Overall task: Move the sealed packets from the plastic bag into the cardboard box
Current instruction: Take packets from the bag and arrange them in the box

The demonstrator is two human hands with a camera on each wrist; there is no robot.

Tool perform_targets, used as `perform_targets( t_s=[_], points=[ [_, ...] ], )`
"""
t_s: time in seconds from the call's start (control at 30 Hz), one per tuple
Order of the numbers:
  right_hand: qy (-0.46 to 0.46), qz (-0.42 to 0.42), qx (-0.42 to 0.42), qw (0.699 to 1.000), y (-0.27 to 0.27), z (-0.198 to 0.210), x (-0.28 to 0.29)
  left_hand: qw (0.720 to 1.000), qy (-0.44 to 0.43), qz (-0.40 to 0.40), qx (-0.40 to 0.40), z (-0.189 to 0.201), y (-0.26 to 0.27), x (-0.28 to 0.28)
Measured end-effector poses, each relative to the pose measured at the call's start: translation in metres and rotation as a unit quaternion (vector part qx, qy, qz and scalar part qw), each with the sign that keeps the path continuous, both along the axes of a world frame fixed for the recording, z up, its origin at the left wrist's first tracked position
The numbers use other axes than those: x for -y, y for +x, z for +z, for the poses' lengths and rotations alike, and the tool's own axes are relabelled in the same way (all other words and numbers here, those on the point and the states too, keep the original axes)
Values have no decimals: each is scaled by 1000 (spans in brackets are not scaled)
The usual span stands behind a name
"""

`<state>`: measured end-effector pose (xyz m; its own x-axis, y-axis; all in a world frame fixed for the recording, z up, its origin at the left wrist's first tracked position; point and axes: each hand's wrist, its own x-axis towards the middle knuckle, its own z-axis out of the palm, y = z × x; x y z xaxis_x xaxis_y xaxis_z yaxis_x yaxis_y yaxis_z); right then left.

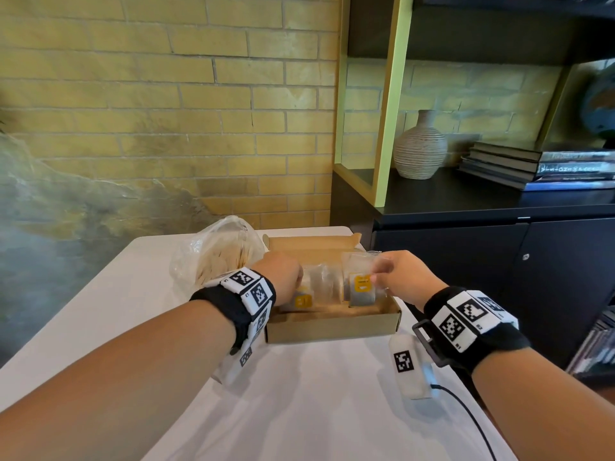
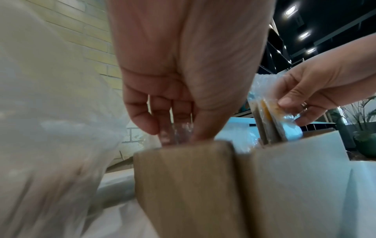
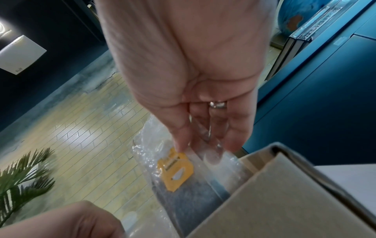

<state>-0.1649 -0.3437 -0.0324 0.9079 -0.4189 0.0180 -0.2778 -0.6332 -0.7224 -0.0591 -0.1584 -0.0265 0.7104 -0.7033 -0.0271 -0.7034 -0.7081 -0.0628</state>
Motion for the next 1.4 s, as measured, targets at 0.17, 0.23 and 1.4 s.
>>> perform_targets(
  t_s=[0.17, 0.23, 1.4],
  points=[
    [-11, 0, -10, 1000, 0, 0, 2, 1000, -19, 14, -7, 1, 4, -1],
    [-12, 3, -13, 1000, 0, 0, 2, 1000, -22, 19, -3, 0, 5, -1],
    [158, 65, 69, 983, -5, 12, -24, 909, -323, -41, -261, 2, -10, 10]
  ],
)
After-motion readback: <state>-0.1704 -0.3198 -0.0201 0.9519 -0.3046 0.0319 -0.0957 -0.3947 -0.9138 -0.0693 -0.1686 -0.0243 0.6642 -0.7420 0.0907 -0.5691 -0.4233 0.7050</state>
